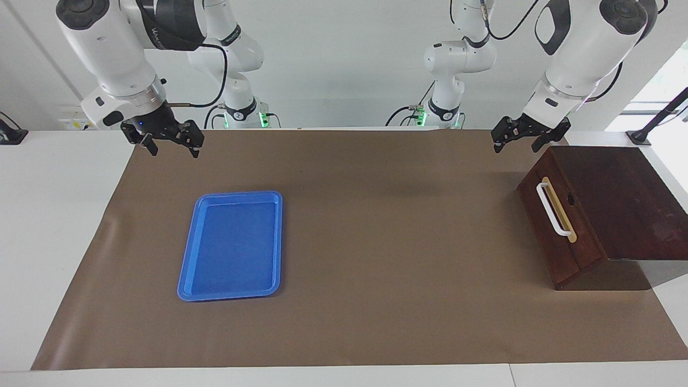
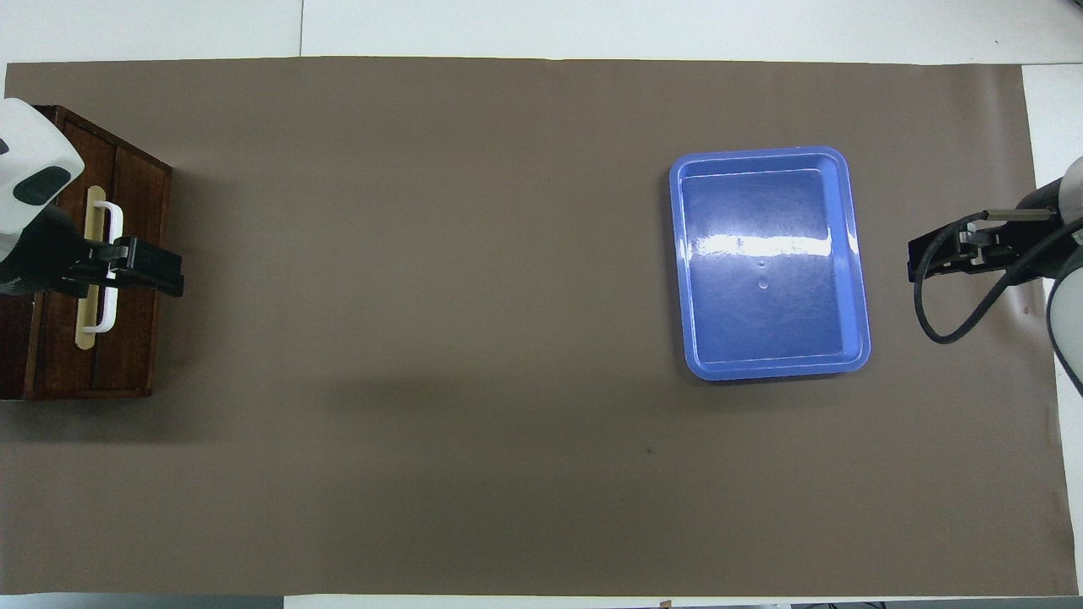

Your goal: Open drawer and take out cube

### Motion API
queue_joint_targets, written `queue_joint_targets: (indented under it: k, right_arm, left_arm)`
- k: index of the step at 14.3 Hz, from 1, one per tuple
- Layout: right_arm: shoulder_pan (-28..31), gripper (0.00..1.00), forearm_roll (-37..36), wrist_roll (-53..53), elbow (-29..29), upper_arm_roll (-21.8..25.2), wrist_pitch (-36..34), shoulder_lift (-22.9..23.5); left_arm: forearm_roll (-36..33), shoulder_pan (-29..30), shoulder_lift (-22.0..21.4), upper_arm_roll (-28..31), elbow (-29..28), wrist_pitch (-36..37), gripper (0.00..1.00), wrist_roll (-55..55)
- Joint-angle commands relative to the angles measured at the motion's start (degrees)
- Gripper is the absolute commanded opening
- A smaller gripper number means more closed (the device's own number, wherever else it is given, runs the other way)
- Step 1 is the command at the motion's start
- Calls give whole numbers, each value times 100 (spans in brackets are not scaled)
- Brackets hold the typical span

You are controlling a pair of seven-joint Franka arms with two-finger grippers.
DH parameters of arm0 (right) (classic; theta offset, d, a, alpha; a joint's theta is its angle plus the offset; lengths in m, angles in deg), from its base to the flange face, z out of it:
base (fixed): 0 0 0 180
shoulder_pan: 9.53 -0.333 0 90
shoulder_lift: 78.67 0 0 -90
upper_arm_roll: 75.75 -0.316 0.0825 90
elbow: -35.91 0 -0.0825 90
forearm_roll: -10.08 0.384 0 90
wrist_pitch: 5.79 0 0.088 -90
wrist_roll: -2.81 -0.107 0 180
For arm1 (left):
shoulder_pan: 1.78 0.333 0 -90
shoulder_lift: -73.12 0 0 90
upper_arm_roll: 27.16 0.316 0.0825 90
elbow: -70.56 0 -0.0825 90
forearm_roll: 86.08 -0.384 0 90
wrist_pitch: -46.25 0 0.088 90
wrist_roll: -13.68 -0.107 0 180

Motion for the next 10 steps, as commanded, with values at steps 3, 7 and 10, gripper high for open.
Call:
queue_joint_targets:
  k: [3,7,10]
  right_arm:
    - [62,100,-46,-112,147,-64,-7,-137]
    - [62,100,-46,-112,147,-64,-7,-137]
    - [70,100,-46,-94,112,-64,1,-137]
  left_arm:
    - [42,-78,-45,91,-46,-102,100,-81]
    - [33,-96,-28,82,-20,-233,100,-11]
    - [16,-53,-54,65,-2,-216,100,269]
